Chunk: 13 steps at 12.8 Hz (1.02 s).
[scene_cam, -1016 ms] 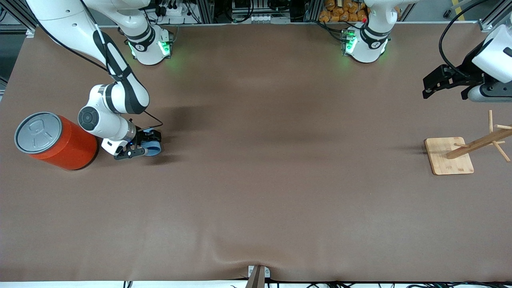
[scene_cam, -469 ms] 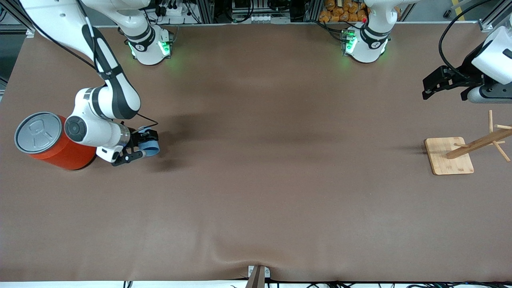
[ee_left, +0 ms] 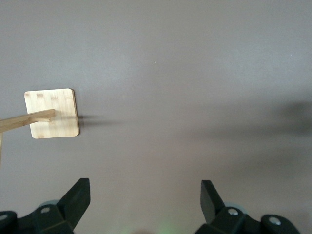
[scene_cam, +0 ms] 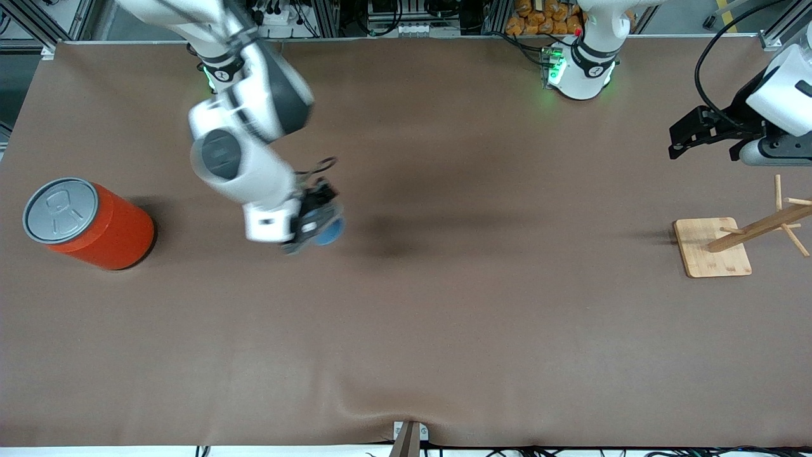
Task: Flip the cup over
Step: 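Lift the blue cup with the right gripper and carry it away from the can, then lower the cup rim-down onto the table and open the right gripper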
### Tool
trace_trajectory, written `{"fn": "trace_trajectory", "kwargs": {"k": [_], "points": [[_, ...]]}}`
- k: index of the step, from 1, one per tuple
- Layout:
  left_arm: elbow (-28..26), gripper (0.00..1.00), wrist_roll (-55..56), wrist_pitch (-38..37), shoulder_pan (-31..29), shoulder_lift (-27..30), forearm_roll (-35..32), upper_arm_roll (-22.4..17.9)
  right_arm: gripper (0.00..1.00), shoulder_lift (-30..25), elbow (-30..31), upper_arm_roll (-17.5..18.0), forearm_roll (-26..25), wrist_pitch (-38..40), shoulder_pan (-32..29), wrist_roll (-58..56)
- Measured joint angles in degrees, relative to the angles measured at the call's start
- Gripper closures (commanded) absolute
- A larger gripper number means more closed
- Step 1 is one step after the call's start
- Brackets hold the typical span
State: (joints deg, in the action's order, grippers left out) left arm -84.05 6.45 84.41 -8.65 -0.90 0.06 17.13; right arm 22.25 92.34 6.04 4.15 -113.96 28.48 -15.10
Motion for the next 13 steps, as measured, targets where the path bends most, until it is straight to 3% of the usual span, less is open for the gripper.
{"fn": "trace_trajectory", "kwargs": {"k": [3,6,9,13], "points": [[0.4,0.0,-0.2,1.0,0.2,-0.1,0.0,0.2,1.0,11.0,-11.4,-0.1,-7.4,-1.2,9.9,-1.5],[1.2,0.0,-0.2,1.4,0.4,-0.1,0.0,0.6,1.0,19.8,-15.4,-0.4,-15.7,-11.1,17.4,-3.3],[1.2,0.0,-0.2,2.2,0.1,-0.3,0.0,0.5,1.0,23.7,-16.7,-1.6,-18.1,-12.6,24.0,-0.9],[1.2,0.0,-0.2,2.4,0.0,-0.4,0.0,0.2,1.0,26.0,-16.9,-2.0,-20.5,-12.5,27.7,2.1]]}}
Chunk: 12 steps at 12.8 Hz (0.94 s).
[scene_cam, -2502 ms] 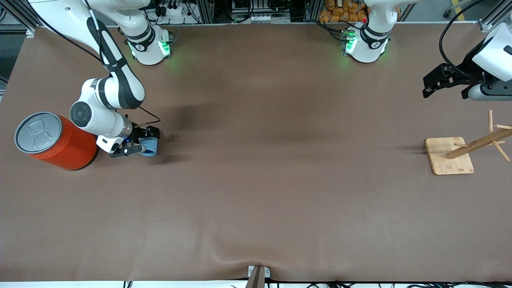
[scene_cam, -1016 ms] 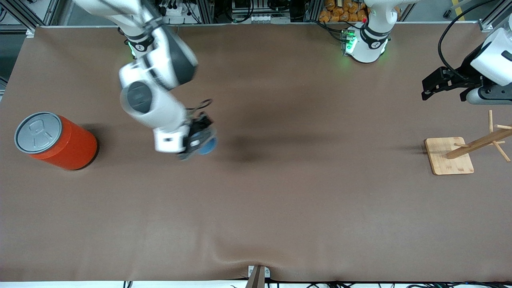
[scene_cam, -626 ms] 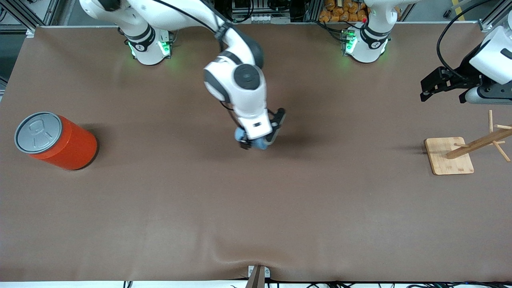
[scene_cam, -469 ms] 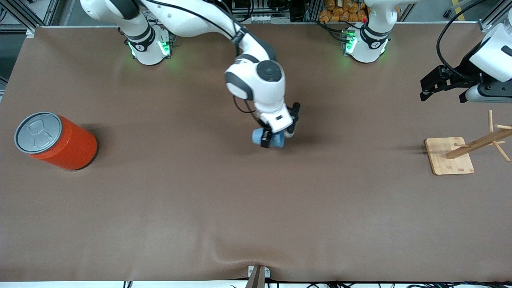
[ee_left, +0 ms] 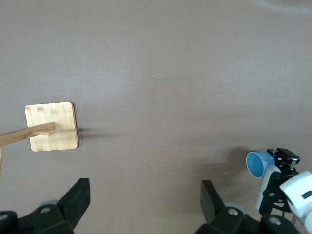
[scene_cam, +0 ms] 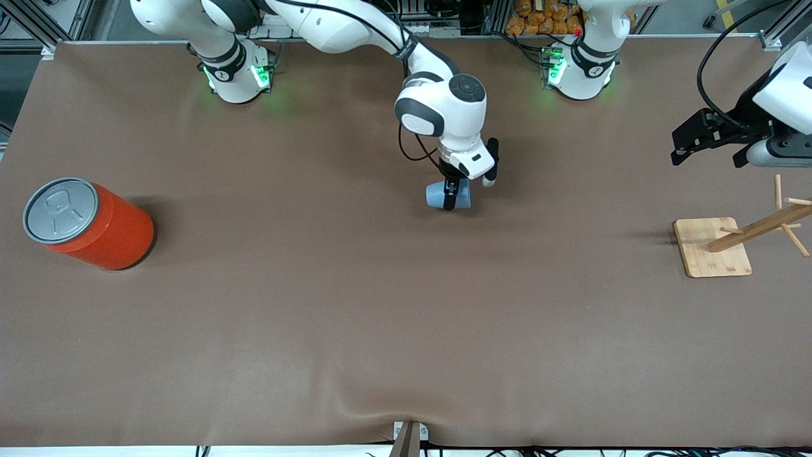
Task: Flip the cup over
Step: 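Lower the cup rim-down onto the table and open the right gripper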
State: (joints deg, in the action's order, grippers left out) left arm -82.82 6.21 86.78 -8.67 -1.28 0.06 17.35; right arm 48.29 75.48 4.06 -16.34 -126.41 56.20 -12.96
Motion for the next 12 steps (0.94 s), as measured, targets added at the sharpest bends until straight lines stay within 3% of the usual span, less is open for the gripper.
{"fn": "trace_trajectory", "kwargs": {"k": [4,5,6,7,12], "points": [[0.1,0.0,0.0,0.0,0.0,0.0,0.0,0.0,1.0,3.3,-0.3,-0.2,-1.8,-0.4,0.9,3.0],[0.1,0.0,0.0,0.0,0.0,0.0,0.0,0.0,0.95,3.5,-0.6,-0.3,-3.0,-0.2,1.5,5.1],[0.1,0.0,0.0,0.0,0.0,0.0,0.0,0.0,0.42,3.5,-0.7,-0.6,-3.7,-0.1,2.0,6.6],[0.1,0.0,0.0,0.0,0.0,0.0,0.0,0.0,0.0,3.5,-0.7,-0.8,-4.0,0.0,2.4,7.3],[0.1,0.0,0.0,0.0,0.0,0.0,0.0,0.0,0.0,4.0,-1.2,-1.4,-4.3,0.0,2.3,7.4]]}}
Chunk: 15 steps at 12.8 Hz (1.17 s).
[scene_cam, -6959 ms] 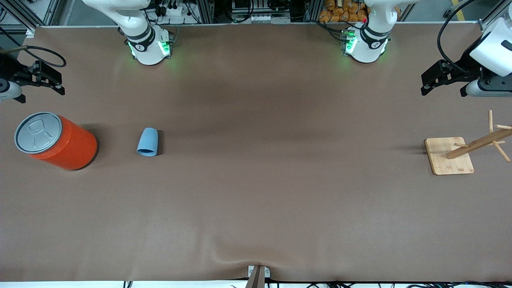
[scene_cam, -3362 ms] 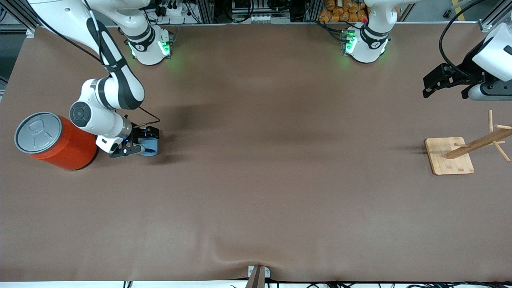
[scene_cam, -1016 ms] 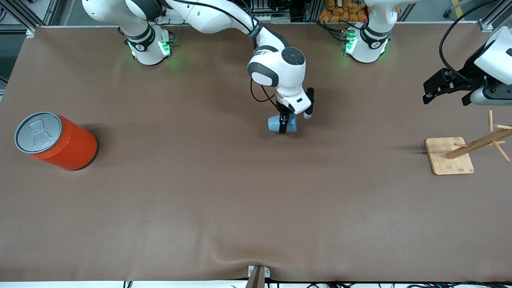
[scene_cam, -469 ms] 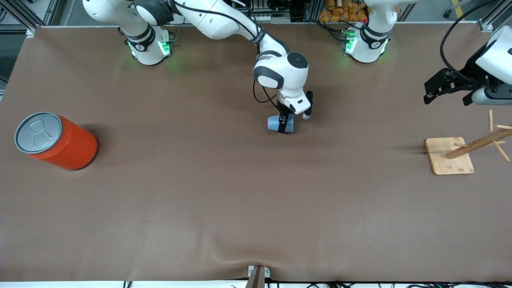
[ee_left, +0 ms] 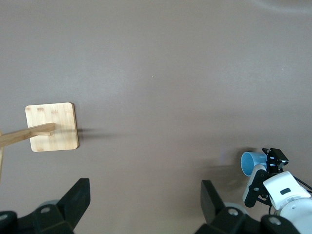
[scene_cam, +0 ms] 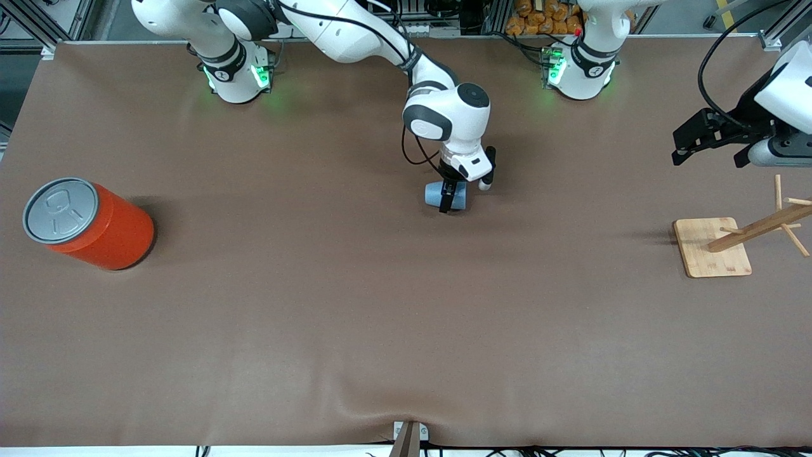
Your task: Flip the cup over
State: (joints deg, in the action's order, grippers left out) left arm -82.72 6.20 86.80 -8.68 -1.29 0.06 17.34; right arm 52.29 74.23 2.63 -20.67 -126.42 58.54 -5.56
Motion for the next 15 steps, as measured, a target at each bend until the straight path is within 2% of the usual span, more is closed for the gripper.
{"fn": "trace_trajectory", "kwargs": {"k": [4,10,12,15], "points": [[0.0,0.0,0.0,0.0,0.0,0.0,0.0,0.0,0.0,-1.6,-1.3,0.7,0.0,5.5,0.1,0.0],[0.0,0.0,0.0,0.1,0.0,-0.1,0.0,0.0,0.0,-9.6,-2.0,2.2,1.7,13.4,-0.3,0.1],[0.0,0.0,0.0,0.1,0.0,-0.1,0.0,0.0,0.0,-12.9,-2.4,1.8,2.7,15.6,-2.8,0.4],[0.1,0.0,0.0,0.1,-0.1,-0.2,0.0,-0.1,0.0,-18.5,-3.0,1.1,6.4,21.5,-10.8,0.4]]}}
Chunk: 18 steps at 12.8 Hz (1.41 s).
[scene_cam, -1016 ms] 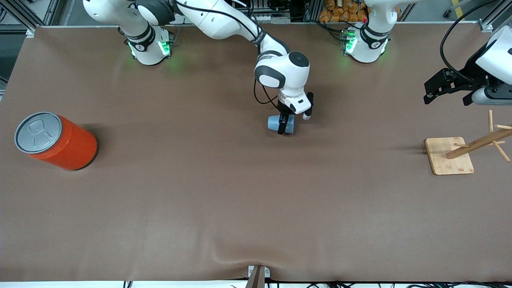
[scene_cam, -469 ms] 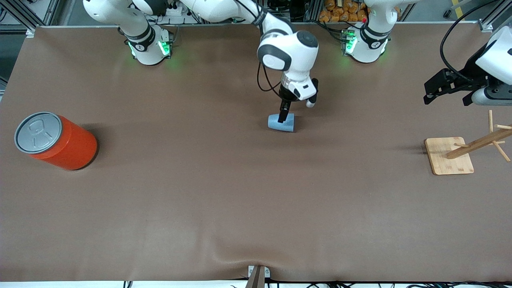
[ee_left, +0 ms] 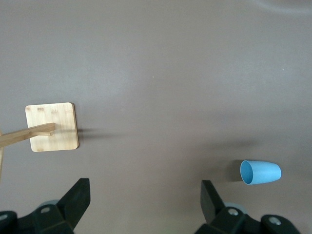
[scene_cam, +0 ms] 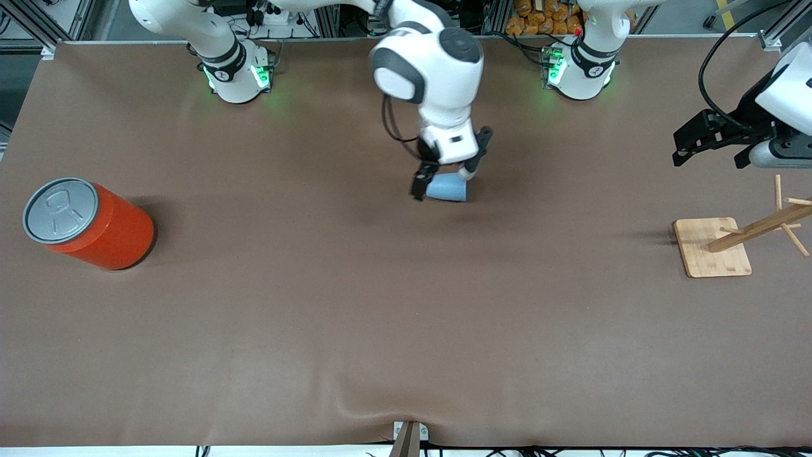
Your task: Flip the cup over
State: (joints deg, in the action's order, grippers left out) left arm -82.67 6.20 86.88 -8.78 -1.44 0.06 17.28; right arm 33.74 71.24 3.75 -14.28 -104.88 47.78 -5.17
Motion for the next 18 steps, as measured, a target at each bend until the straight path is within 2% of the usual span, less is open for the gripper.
{"fn": "trace_trajectory", "kwargs": {"k": [5,10,14,18], "points": [[0.0,0.0,0.0,0.0,-0.2,-0.1,0.0,-0.1,0.0,-8.5,-0.4,-0.5,1.6,4.1,-18.5,-1.1],[0.0,0.0,0.0,0.0,-0.7,-0.1,0.0,-0.3,0.0,-14.4,-0.5,-1.0,1.7,13.1,-27.1,-0.5],[0.0,0.0,0.0,0.0,-0.6,-0.4,0.0,-0.2,0.0,-18.4,-0.5,-1.1,8.7,18.3,-38.3,-0.4],[0.0,0.0,0.0,0.0,-0.4,-0.7,0.0,-0.1,0.0,-21.8,0.1,-0.8,10.6,22.8,-42.9,10.3]]}}
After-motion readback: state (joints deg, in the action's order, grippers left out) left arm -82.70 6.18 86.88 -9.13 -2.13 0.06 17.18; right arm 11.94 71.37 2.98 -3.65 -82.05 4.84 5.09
